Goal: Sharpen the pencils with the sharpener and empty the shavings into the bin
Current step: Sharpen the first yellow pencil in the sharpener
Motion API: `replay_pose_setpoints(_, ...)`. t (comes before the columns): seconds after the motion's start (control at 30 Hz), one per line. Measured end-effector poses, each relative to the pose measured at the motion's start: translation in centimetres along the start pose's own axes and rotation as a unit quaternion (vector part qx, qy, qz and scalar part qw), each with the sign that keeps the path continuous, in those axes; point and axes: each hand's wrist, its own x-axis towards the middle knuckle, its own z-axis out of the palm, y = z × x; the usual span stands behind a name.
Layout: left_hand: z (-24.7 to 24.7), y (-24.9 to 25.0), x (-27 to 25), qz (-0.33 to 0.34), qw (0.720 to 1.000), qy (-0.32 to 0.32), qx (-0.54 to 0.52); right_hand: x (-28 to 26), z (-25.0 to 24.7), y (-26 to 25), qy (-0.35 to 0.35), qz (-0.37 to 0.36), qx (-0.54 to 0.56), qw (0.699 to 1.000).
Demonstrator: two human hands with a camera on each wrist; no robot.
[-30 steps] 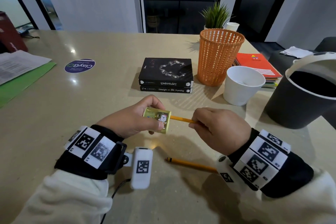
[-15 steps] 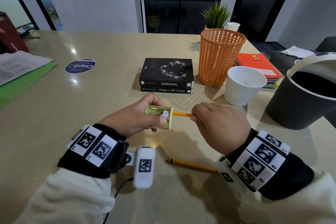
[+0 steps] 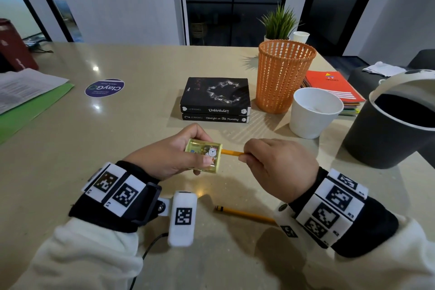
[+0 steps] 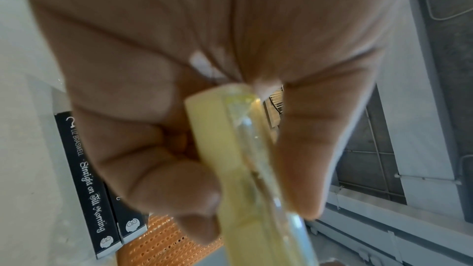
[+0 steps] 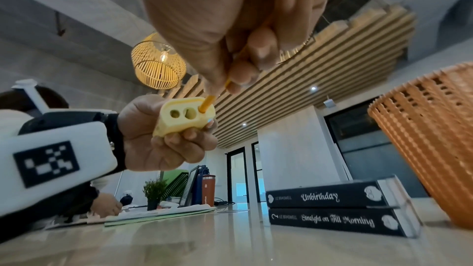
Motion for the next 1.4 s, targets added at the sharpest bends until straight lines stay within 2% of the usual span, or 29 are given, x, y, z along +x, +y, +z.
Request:
replay_pose_setpoints(0.23, 0.3, 0.3, 0.1, 0.008, 0.999, -0.007, 0.045, 0.0, -0.3, 0.2, -0.093, 0.045, 0.02, 0.994)
replay_pose_setpoints(0.37, 0.4, 0.5, 0.2, 0.007, 0.998, 0.002, 0.06, 0.2, -0.5, -0.2, -0.102, 0.048, 0.013, 0.993)
replay_pose_setpoints(0.63, 0.9, 1.3, -0.3, 0.011, 0.995, 0.003, 0.095, -0.1, -0.4, -0.3, -0.027, 0.009, 0.053, 0.998)
replay_pose_setpoints(0.97, 1.2, 1.3, -0.3, -0.011, 0.991, 0.005, 0.132, -0.5, 0.3, 0.1, -0.011, 0.01, 0.062, 0.998)
replay_pose_setpoints(1.27, 1.1, 1.3, -0.2, -0.014, 0.992, 0.012, 0.124, -0.2, 0.1, -0.4, -0.063, 0.031, -0.003, 0.998)
replay_pose_setpoints(1.4, 0.9, 1.3, -0.2, -0.023, 0.991, 0.01, 0.128, 0.2, -0.3, -0.7, -0.136, 0.065, 0.029, 0.988)
